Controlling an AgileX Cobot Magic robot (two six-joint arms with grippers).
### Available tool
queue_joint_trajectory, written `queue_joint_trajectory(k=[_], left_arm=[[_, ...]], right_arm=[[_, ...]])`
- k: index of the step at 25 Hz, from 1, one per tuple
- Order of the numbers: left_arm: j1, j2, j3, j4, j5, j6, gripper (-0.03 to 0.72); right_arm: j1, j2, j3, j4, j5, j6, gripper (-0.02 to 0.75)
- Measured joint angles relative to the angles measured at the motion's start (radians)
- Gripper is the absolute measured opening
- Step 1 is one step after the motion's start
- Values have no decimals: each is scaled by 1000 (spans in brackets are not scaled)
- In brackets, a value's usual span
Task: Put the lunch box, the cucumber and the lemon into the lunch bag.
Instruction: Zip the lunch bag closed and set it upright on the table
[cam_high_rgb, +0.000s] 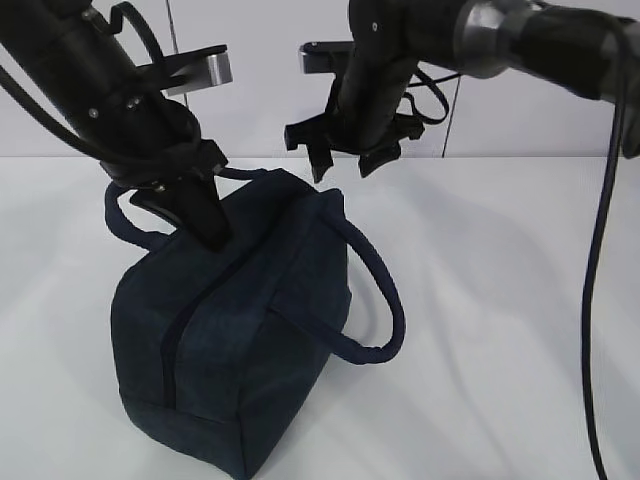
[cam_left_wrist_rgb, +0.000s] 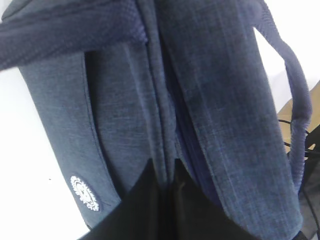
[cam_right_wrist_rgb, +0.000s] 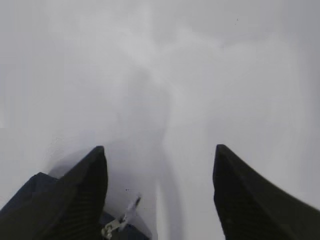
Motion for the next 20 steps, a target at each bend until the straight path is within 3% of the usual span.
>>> queue_joint_trajectory(k=[7,12,16,20], left_arm=[[0,0,0,42,0,-13,-2],[0,0,0,63,0,-31,20],[0,0,0,86,0,-63,120],[0,0,0,95,0,-89,276]], right_arm=[[0,0,-201,0,186,-39,485],[0,0,-271,0,208,-81,485],[0,-14,-271,13,217,-113,485],[0,-68,-265,25,219,-147,485]])
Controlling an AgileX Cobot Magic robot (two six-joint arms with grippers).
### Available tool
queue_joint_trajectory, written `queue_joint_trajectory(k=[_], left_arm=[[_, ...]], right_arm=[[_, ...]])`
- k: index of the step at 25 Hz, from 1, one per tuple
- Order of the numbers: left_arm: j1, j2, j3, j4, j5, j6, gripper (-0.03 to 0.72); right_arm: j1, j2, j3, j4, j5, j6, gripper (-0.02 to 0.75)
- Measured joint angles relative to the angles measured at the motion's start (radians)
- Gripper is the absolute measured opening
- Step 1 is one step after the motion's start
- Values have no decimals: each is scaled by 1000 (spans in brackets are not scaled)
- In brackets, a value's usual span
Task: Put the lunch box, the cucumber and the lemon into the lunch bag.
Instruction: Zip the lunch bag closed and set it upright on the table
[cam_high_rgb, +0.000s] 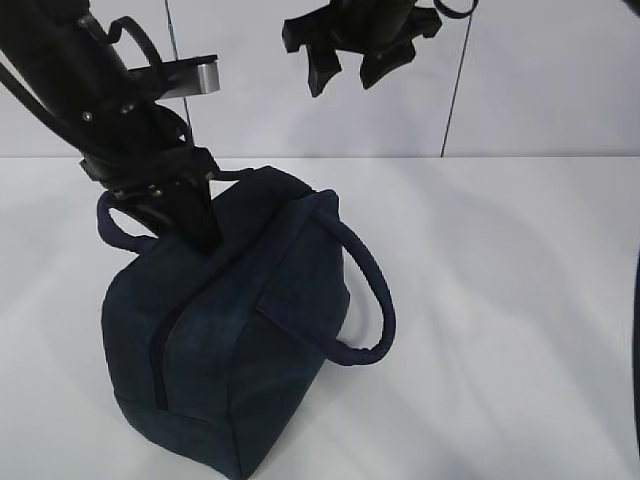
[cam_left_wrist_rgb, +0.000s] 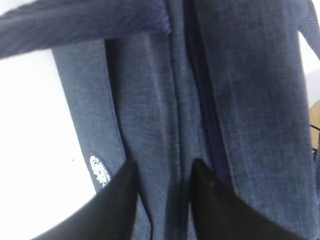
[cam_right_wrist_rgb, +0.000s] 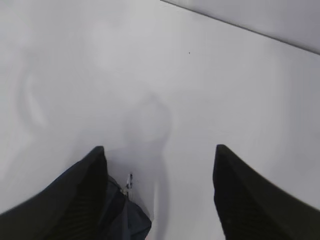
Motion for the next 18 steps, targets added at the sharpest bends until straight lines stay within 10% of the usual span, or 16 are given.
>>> queue_joint_trajectory(k=[18], left_arm=[[0,-168,-52,110,8,-150,324]], right_arm=[[0,-455,506,-86,0,-78,486]])
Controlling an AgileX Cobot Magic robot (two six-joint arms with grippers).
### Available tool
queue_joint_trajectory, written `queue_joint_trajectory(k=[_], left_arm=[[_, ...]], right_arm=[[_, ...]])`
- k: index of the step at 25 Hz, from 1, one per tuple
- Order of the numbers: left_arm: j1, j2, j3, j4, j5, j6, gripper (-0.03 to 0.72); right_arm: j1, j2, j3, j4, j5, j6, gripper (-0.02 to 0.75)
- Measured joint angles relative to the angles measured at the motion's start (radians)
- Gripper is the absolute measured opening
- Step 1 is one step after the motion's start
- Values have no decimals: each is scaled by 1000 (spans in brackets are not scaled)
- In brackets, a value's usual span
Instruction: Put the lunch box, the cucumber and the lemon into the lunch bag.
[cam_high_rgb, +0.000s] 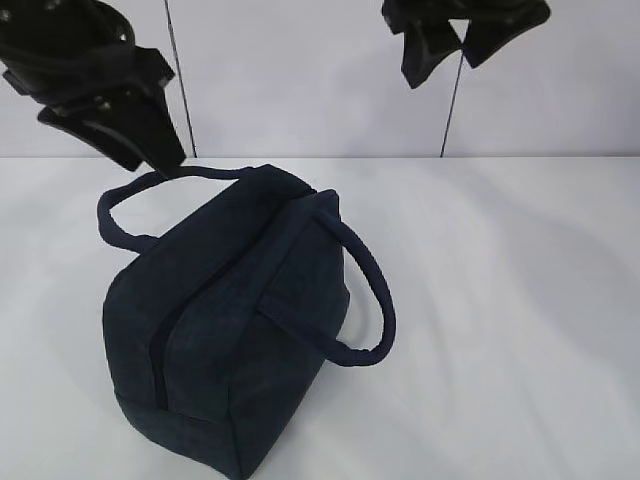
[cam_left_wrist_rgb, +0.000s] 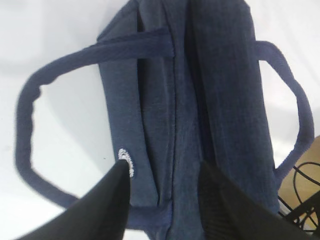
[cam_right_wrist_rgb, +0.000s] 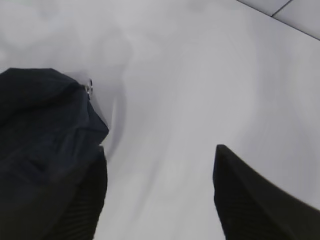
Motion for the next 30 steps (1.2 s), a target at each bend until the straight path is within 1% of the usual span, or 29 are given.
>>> queue_joint_trajectory(k=[7,15,22,26,30], left_arm=[[0,-138,0,52,4,-37,324],[0,-359,11,78,22,-61,316],[0,-546,85,85,28,-68,306],[0,-655,159,87,32,-68,298],[0,-757,233,91,36,-68,294]], right_arm=[[0,-215,188,16,0,6,486],[0,-535,404,17,1,12,488],[0,-844,629,17,6,12,489],[0,-1036,751,17,11,12,490],[0,-1231,807,17,18,14,490]])
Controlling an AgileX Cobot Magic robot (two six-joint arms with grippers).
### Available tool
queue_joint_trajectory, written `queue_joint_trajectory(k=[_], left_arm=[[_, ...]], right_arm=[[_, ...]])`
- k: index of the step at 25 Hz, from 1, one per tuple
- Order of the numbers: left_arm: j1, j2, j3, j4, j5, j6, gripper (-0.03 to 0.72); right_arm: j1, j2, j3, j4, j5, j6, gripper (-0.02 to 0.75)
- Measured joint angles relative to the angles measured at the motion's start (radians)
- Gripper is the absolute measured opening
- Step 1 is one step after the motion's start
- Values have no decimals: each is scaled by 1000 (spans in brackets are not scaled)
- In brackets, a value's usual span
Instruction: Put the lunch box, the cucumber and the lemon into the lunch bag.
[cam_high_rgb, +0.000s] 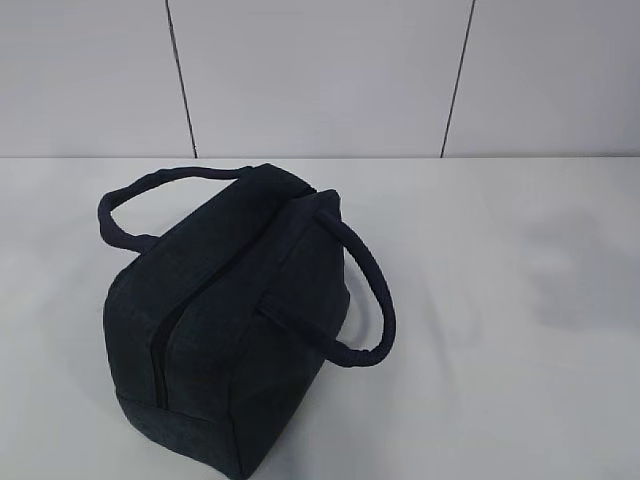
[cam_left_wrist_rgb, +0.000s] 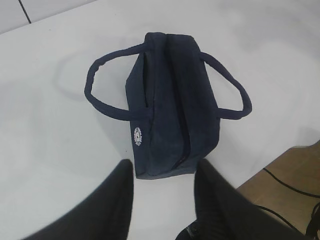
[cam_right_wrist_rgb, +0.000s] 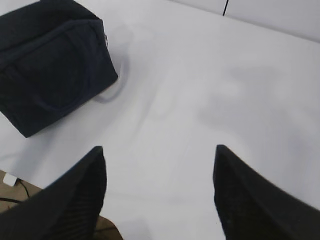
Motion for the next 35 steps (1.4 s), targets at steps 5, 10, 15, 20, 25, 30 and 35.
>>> queue_joint_trajectory(k=[5,10,15,20,25,30,35], left_arm=[[0,-147,62,10,4,34,280],[0,-262,137,14,8,103,259],[0,-409,223,22,8,121,244],[-2,-538,323,48,9,124,244],[-2,-645,433,53,5,124,244],[-2,-753,544,77,-13,124,244],[-2,-851,650,82,-37,124,244]], right_arm=[[0,-165,24,-2,3,-8,490],[0,-296,95,-2,6,-23,490],[0,-428,198,-2,8,-55,490],[0,-544,312,-2,6,-62,490],[0,-591,429,-6,-44,-62,491],[0,-591,512,-12,-86,-62,491],[0,-591,572,-12,-123,-62,491]])
